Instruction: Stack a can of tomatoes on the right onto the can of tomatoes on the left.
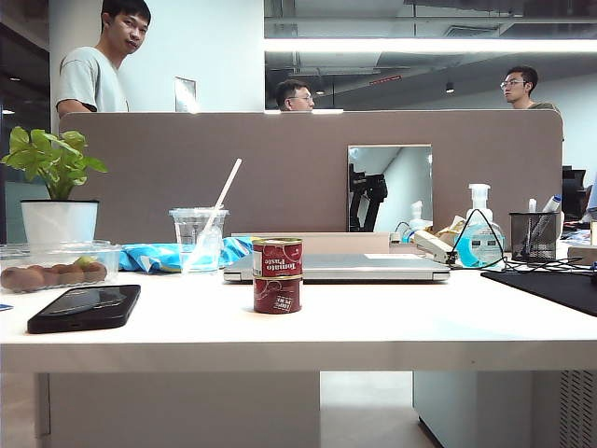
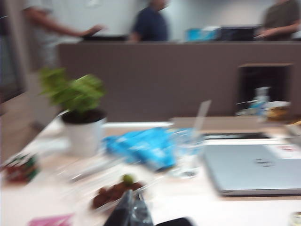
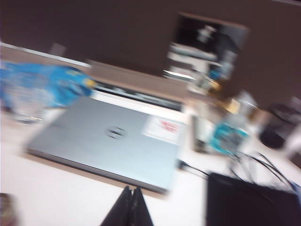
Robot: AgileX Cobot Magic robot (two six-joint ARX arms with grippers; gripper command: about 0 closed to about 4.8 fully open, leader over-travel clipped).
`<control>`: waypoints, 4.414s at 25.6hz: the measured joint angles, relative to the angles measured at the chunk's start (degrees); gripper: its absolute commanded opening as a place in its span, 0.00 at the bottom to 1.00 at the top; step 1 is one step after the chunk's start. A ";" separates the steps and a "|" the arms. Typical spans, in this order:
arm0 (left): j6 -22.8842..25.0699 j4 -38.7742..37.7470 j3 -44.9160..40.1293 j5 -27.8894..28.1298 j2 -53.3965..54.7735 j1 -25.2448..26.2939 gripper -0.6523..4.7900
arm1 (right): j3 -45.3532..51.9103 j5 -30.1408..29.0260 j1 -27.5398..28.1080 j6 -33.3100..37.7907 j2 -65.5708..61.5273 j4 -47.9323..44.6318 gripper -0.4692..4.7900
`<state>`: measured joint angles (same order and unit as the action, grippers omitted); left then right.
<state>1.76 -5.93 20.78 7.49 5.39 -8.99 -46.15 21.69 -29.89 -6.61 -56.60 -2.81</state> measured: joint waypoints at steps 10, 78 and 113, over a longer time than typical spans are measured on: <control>0.13 -0.96 0.00 4.11 -0.07 0.00 0.11 | 3.08 0.57 5.68 0.17 -0.79 -0.33 0.07; 0.13 -2.89 0.00 3.89 -0.09 0.00 0.11 | 45.66 -14.21 25.70 6.54 56.54 12.66 0.07; -2.80 -0.96 -9.11 -0.37 -4.94 3.19 0.11 | 45.66 -16.81 25.70 6.99 56.54 10.14 0.07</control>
<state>-1.04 -6.90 11.66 7.11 0.45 -5.80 -0.49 4.89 -4.19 0.38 -0.05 7.33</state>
